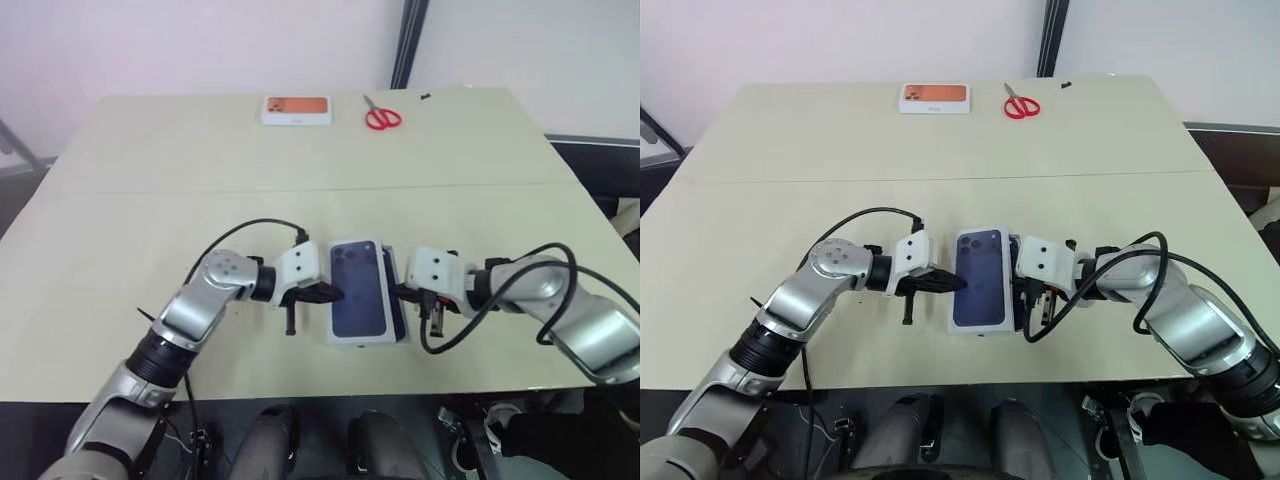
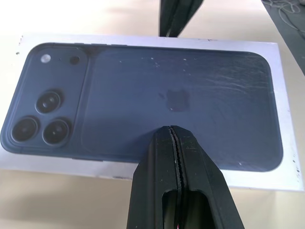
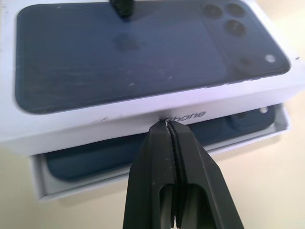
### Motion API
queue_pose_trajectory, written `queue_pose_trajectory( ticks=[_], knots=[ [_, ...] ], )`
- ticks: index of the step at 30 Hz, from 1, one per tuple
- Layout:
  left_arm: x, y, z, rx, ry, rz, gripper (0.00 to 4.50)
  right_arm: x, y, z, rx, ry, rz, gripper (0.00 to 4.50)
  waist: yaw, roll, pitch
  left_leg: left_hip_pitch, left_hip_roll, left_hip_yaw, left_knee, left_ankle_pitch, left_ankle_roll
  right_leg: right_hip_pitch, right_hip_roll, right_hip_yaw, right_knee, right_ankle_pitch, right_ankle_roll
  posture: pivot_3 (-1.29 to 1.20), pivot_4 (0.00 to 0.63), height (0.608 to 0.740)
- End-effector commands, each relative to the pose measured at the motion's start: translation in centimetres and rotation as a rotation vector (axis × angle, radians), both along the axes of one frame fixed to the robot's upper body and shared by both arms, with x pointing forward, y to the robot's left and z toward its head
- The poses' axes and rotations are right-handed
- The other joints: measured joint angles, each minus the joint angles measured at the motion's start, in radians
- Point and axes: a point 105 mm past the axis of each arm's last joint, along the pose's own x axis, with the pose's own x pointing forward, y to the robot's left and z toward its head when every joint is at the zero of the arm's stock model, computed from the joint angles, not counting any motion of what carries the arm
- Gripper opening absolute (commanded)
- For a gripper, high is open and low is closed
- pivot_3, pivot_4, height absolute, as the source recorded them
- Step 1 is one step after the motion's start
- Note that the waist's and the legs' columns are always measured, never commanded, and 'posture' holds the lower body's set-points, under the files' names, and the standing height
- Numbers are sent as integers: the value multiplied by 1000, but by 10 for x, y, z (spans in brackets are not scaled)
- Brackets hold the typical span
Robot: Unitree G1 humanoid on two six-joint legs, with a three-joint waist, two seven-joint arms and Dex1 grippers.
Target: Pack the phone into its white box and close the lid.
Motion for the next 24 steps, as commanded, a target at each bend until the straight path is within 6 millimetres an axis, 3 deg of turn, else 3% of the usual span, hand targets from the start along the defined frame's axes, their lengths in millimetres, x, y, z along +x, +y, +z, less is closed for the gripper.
queue_pose_trajectory(
  ticks=[1,5,16,24],
  knots=[
    [-1,-8,19,-61,-50,-25,0,-1,-1,12,-1,-54,9,34,-1,0,0,0,0,0,0,0,0,0,0,0,0,0,0,0,150,740],
    [-4,-6,19,-60,-40,-36,0,-2,-1,11,-5,-54,7,34,-2,0,0,0,0,0,0,0,0,0,0,0,0,0,0,0,150,740],
    [8,41,16,94,-18,37,0,-2,3,8,0,-53,6,34,-1,0,0,0,0,0,0,0,0,0,0,0,0,0,0,0,150,740],
    [4,23,-11,189,-28,-5,0,0,5,8,4,-63,3,34,-1,0,0,0,0,0,0,0,0,0,0,0,0,0,0,0,150,740]
  ],
)
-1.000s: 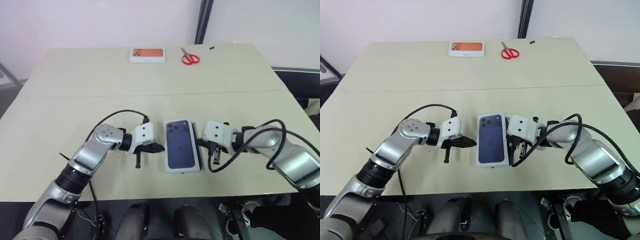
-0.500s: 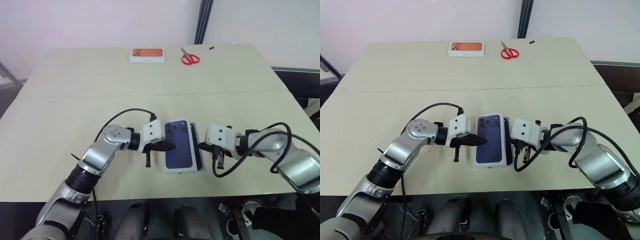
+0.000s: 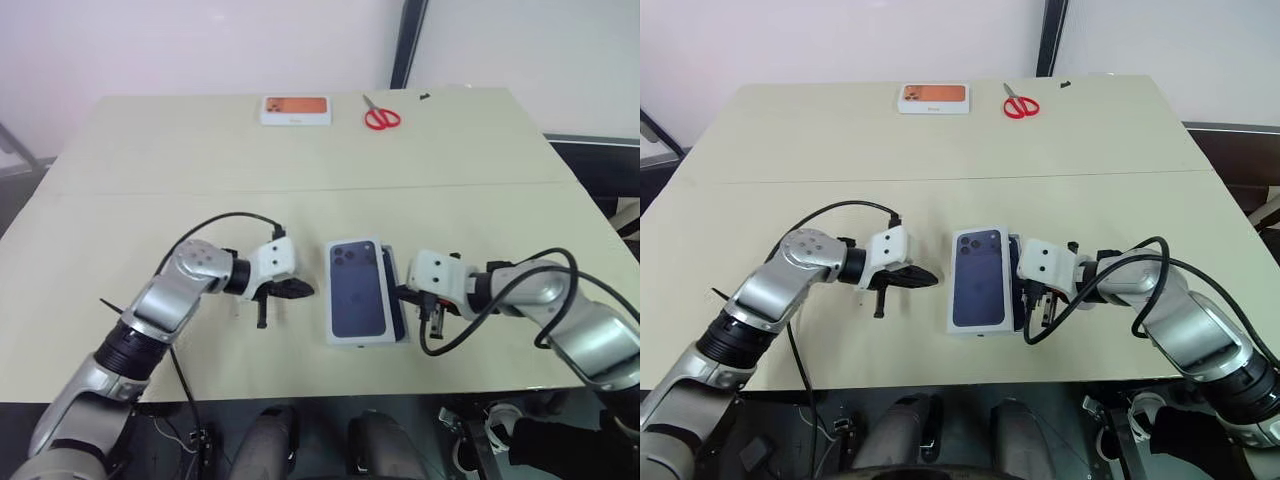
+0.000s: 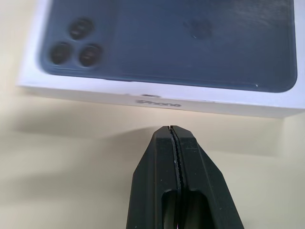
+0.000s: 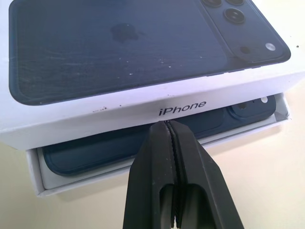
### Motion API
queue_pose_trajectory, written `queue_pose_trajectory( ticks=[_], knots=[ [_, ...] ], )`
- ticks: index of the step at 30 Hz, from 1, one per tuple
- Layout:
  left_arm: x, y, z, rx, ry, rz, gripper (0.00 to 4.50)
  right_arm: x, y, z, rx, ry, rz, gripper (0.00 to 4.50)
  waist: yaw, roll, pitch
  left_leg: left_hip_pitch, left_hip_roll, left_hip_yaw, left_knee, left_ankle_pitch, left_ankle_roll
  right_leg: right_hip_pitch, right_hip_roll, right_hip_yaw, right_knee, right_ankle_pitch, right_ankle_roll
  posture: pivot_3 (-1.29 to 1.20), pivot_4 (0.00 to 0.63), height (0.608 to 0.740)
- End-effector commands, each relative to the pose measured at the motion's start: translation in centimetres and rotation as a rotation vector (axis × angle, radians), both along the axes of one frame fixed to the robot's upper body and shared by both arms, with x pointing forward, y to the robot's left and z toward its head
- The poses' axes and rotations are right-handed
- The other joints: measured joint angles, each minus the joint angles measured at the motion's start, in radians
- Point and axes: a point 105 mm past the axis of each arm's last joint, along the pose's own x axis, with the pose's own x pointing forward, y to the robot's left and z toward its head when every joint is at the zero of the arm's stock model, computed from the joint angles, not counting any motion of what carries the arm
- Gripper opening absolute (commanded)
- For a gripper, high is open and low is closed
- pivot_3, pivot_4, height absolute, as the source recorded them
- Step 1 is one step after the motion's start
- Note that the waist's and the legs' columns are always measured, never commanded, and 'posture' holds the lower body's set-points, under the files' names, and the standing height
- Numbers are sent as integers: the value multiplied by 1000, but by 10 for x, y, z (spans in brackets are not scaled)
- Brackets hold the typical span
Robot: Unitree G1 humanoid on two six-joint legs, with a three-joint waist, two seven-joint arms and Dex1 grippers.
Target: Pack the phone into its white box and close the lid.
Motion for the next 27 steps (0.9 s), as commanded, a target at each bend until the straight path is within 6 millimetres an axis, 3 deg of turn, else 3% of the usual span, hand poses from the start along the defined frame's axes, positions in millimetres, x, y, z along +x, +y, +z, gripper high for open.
queue_pose_trajectory(
  ticks=[1,13,27],
  knots=[
    [-1,-13,-1,5,-41,-32,0,0,5,11,6,-47,22,34,0,0,0,0,0,0,0,0,0,0,0,0,0,0,0,0,150,740],
    [-1,-35,27,-215,-52,-33,0,-6,8,11,17,-37,44,34,-1,0,0,0,0,0,0,0,0,0,0,0,0,0,0,0,150,740],
    [-6,-42,19,-184,-42,-61,0,-3,-2,13,3,-40,11,34,0,0,0,0,0,0,0,0,0,0,0,0,0,0,0,0,150,740]
  ],
)
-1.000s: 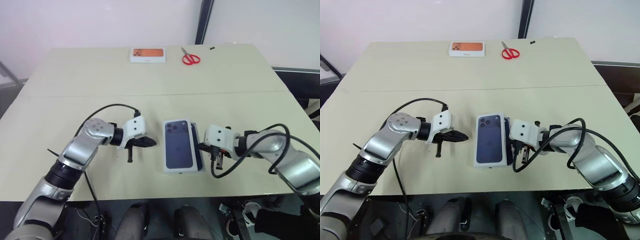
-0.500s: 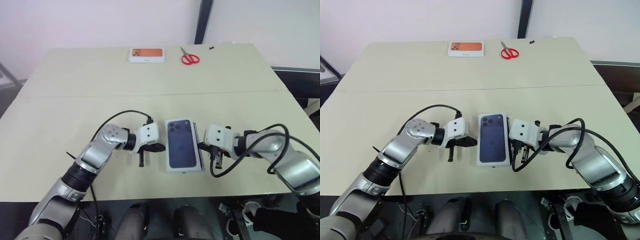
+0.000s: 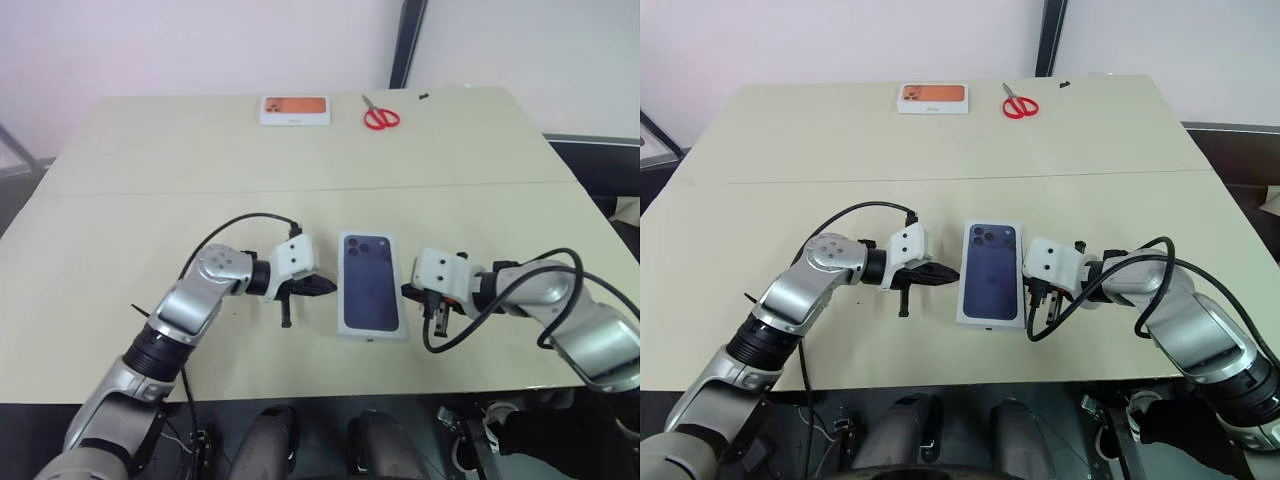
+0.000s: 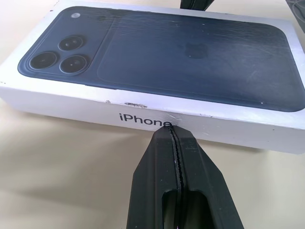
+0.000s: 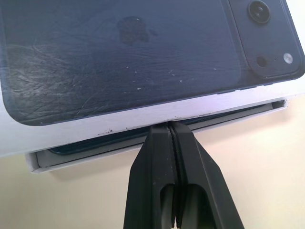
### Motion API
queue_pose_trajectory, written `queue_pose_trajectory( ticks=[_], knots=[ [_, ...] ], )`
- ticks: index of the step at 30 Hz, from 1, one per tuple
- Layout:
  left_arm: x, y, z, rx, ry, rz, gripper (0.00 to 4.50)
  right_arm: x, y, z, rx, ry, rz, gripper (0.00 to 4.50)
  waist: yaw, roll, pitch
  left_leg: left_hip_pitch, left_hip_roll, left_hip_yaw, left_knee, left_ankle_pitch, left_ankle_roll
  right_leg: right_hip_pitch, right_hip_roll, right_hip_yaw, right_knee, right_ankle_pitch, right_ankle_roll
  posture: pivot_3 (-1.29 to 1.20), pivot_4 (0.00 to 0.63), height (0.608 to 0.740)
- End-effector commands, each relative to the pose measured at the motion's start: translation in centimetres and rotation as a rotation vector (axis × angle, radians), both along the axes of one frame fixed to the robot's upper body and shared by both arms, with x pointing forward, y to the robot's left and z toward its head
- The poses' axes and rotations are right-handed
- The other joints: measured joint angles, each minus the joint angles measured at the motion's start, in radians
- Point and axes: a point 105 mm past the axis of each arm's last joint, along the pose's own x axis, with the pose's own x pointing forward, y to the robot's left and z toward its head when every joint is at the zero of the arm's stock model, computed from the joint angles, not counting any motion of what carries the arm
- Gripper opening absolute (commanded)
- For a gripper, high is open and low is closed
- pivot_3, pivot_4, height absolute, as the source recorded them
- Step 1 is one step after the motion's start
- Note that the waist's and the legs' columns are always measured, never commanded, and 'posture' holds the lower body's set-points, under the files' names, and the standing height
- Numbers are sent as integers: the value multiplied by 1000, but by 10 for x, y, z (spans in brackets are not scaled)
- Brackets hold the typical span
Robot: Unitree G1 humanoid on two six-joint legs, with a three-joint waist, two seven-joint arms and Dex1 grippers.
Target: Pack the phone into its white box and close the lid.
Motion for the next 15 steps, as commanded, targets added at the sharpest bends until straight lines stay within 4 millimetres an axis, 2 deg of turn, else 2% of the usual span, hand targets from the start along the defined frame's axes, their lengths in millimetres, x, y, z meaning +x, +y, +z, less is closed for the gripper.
queue_pose_trajectory(
  ticks=[1,15],
  knots=[
    [-8,-16,7,-17,-48,-68,0,-3,5,13,12,-50,35,34,0,0,0,0,0,0,0,0,0,0,0,0,0,0,0,0,150,740],
    [-1,-24,3,-9,-70,-52,0,-4,-4,8,3,-39,-1,34,2,0,0,0,0,0,0,0,0,0,0,0,0,0,0,0,150,740]
  ],
)
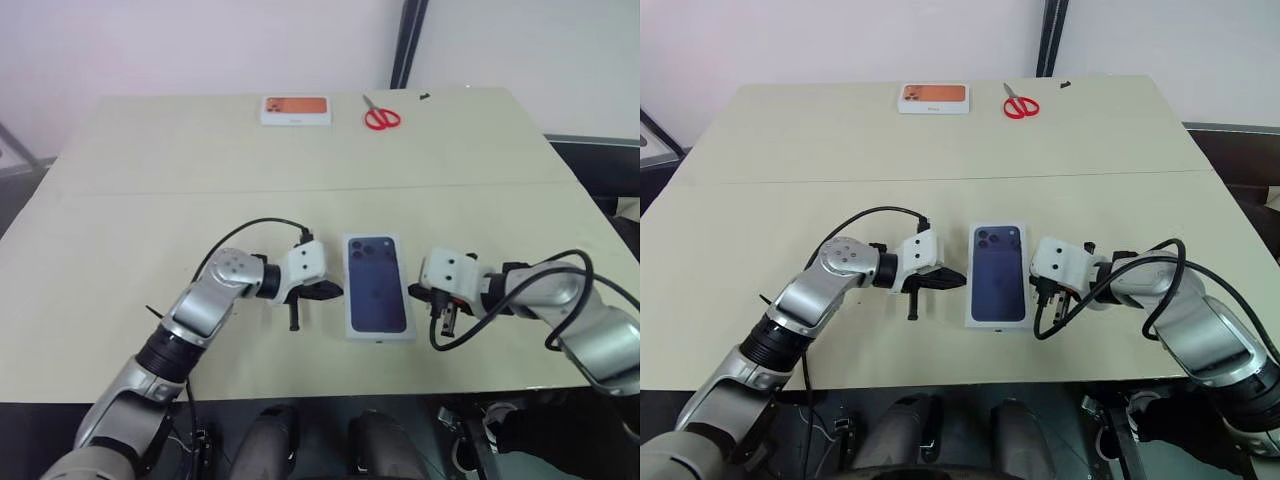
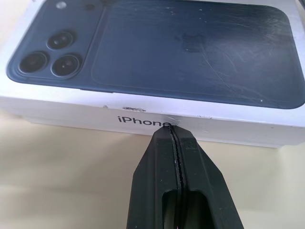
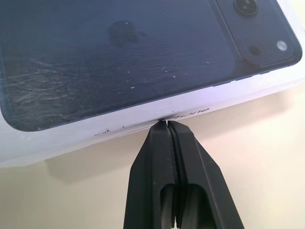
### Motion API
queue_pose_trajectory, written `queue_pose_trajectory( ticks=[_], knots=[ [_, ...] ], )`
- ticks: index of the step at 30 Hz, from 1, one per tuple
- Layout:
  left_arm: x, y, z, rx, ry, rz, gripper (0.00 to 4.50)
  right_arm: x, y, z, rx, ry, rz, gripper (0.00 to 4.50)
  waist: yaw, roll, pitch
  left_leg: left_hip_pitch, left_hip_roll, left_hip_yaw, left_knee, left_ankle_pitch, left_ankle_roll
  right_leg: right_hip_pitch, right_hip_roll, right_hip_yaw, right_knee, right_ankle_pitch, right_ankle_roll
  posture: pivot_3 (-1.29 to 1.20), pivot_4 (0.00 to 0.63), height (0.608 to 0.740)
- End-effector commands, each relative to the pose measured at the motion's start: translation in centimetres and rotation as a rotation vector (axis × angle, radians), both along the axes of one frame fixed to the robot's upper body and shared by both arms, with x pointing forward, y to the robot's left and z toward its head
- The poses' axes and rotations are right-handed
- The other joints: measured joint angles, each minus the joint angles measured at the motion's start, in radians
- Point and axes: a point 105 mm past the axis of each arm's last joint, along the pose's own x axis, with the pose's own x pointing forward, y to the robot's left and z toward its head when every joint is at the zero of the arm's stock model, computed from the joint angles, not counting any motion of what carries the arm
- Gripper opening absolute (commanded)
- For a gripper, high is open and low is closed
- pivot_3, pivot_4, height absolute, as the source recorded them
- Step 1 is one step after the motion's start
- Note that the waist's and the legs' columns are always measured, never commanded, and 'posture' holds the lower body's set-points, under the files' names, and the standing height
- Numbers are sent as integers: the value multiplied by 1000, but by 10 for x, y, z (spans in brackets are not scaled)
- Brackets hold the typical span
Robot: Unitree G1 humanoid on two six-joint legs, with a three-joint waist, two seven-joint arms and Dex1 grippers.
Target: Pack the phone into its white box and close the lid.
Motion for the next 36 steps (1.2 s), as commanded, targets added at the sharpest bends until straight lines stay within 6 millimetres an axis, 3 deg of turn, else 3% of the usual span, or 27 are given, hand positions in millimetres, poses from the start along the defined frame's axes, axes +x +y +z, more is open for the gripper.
queue_pose_trajectory(
  ticks=[1,20,26,31,36],
  knots=[
    [-1,-12,13,-43,-50,-38,0,-2,6,9,10,-43,37,34,0,0,0,0,0,0,0,0,0,0,0,0,0,0,0,0,150,740],
    [3,-2,10,-35,-48,-5,0,-2,-5,5,-30,-36,15,34,0,0,0,0,0,0,0,0,0,0,0,0,0,0,0,0,150,740],
    [2,-6,12,-46,-57,-9,0,-4,-22,30,3,-42,-13,34,1,0,0,0,0,0,0,0,0,0,0,0,0,0,0,0,150,740],
    [1,-6,10,-44,-55,-12,0,-13,-17,34,59,-10,16,34,1,0,0,0,0,0,0,0,0,1,0,0,0,0,0,0,150,740],
    [7,3,10,-33,-56,13,0,-33,9,25,121,66,109,34,0,0,0,0,0,-1,0,0,0,1,0,0,0,0,0,0,150,740]
  ],
)
